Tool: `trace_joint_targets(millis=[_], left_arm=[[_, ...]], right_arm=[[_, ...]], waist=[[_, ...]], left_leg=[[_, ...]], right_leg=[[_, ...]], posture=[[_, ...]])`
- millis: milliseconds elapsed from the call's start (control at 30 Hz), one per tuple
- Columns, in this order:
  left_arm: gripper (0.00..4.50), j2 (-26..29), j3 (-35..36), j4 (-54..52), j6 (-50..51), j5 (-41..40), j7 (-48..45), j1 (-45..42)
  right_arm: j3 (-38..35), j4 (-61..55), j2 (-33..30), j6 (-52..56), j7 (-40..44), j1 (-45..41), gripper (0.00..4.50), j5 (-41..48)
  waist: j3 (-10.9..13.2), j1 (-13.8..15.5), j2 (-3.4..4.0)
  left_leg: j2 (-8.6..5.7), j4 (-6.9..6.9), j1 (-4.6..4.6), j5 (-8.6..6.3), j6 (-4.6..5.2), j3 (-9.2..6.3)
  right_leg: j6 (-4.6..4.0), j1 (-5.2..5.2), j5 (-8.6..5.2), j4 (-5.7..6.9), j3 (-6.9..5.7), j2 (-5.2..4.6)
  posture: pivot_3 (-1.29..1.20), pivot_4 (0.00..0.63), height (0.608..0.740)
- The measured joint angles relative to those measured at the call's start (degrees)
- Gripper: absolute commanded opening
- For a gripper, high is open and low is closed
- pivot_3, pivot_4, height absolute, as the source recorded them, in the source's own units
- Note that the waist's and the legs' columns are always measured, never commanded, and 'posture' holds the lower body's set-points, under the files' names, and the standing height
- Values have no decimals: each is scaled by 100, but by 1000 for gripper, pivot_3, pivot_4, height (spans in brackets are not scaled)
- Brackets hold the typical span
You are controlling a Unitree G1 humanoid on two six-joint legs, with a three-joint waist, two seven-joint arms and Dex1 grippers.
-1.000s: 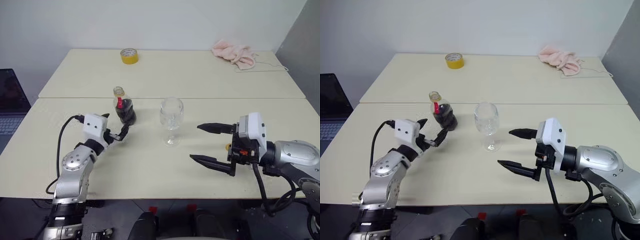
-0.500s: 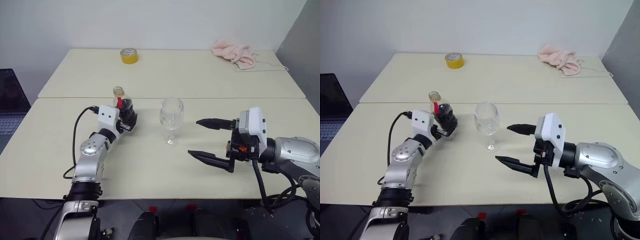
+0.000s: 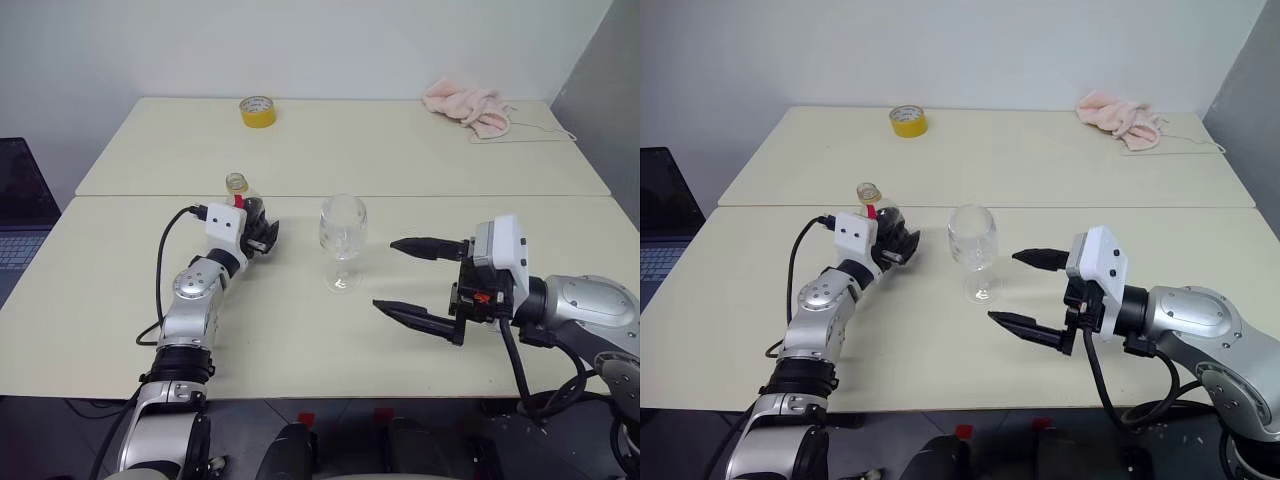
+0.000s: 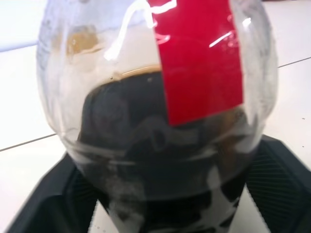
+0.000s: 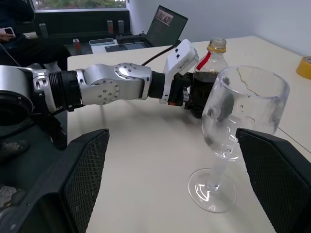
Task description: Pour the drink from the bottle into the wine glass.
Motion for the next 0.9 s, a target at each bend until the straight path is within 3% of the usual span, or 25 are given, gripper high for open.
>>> trace_joint_targets(millis=[167,267,600,900], left_arm=[[1636,-32,30,-55,52,-57,-2,7],[1027,-36,63,-176,203,-123,-5,67],[787,250,56,-1243,835,-228,-179,321],[773,529,-294,-1433,878,30,-519,-414]], right_arm=[[2,0,13,-13,-27,-2,4500,-3],[5,0,55,-48,-69,-30,4500,-13],[5,-2,93,-129,-203,-70,4500,-124],[102,-1,333,-171,-639,-57,4500,-497]], waist=[[0,1,0],[0,-6,0],[1,-7,-2],[2,9,-3]], left_leg=[[0,0,0,0,0,1],[0,0,0,0,0,0],[0,4,-8,0,-1,-3],[-4,9,-12,1,-1,-5]], right_leg=[[0,0,0,0,1,0],[0,-1,0,0,0,0],[0,-4,0,0,-1,0],[1,-3,0,1,-6,-1]], posture=[[0,150,740],[0,150,740],[0,150,740],[0,150,740]])
